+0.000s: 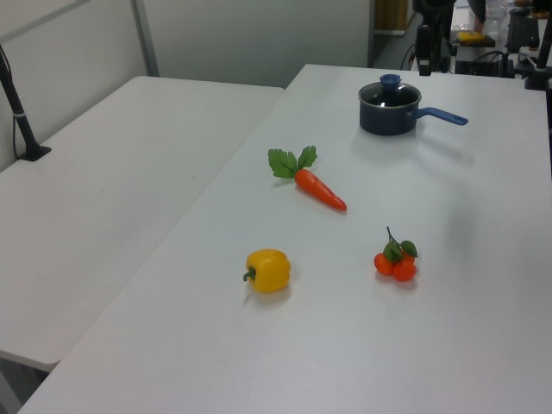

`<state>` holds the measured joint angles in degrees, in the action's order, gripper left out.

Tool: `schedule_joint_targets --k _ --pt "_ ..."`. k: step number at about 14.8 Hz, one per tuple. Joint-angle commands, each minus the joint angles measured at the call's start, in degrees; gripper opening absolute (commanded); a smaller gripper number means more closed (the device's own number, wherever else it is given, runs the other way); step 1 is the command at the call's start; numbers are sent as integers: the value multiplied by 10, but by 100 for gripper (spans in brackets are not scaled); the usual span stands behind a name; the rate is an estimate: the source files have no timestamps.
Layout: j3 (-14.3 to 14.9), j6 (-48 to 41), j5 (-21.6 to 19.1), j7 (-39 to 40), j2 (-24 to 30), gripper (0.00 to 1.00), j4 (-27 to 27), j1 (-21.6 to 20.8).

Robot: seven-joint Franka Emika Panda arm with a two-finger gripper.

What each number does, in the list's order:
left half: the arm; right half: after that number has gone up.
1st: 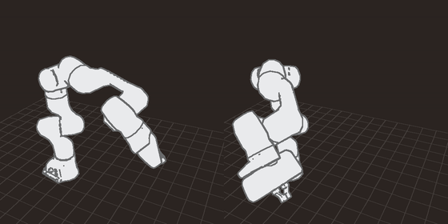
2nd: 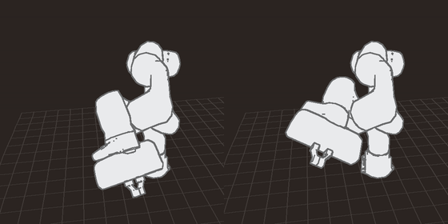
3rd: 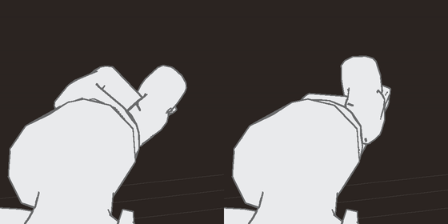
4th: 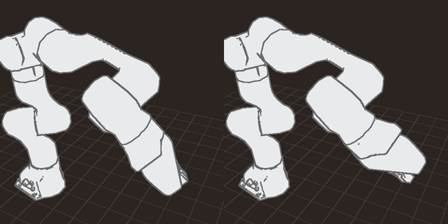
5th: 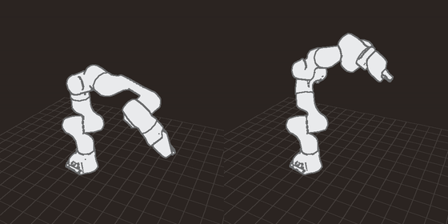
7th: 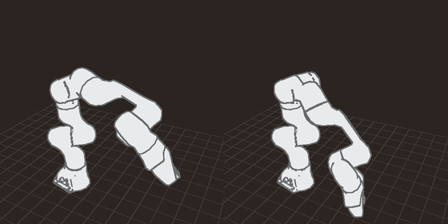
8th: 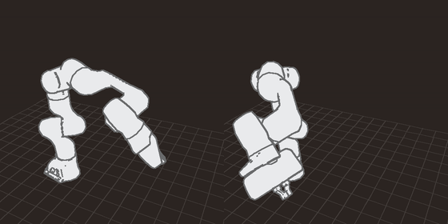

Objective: Open lid
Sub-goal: 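Move the gripper down toward the blue knob of the glass lid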

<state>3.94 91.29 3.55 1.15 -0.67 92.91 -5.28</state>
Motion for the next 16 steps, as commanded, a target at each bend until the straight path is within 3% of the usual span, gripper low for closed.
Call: schedule_joint_targets --k 1,7,13,16 --pt "3 -5 6 -3 14 100 15 -6" --pt "4 -1 5 -8 13 100 14 2" --pt "5 59 1 -8 -41 100 -40 112" --pt "5 148 1 -12 -86 100 -41 166"
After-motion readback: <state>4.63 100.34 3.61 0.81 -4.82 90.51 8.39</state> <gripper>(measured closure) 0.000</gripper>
